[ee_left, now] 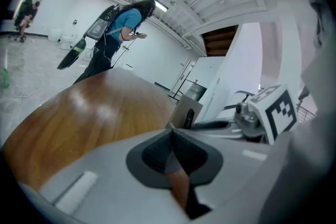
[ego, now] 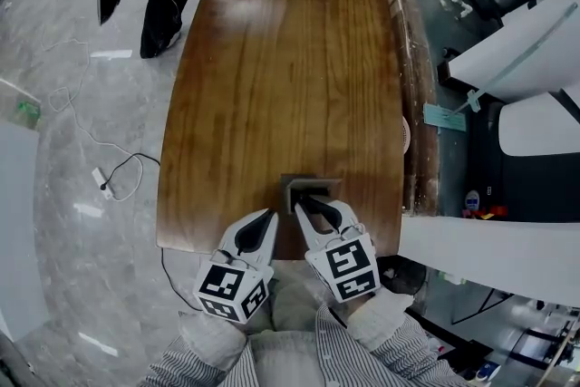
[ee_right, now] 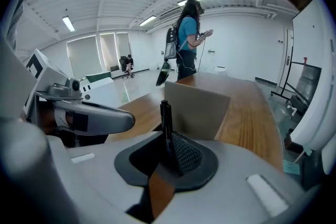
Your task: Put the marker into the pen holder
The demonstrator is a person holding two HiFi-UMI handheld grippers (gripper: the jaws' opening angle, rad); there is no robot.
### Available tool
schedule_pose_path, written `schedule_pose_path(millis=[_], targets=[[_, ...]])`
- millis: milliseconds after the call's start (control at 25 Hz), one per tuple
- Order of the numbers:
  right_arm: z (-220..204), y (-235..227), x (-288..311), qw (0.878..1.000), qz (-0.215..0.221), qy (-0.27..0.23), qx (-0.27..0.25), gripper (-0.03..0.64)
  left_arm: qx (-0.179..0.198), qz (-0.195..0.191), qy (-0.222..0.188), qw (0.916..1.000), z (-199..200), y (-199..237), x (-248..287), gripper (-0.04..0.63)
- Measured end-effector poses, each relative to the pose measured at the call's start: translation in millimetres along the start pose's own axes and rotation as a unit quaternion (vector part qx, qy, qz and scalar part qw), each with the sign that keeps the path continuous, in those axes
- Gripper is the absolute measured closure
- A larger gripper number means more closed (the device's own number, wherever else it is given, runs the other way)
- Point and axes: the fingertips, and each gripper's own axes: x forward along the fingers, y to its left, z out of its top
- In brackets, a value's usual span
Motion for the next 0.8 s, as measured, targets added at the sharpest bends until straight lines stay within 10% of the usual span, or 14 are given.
schedule_pose_path(millis=[800], targets=[[5.9, 0.4, 1.5, 1.0, 0.001, 0.01, -0.017, 0.532, -0.004, 0.004, -0.004, 1.0, -1.7, 2.0, -7.0, 0.588]])
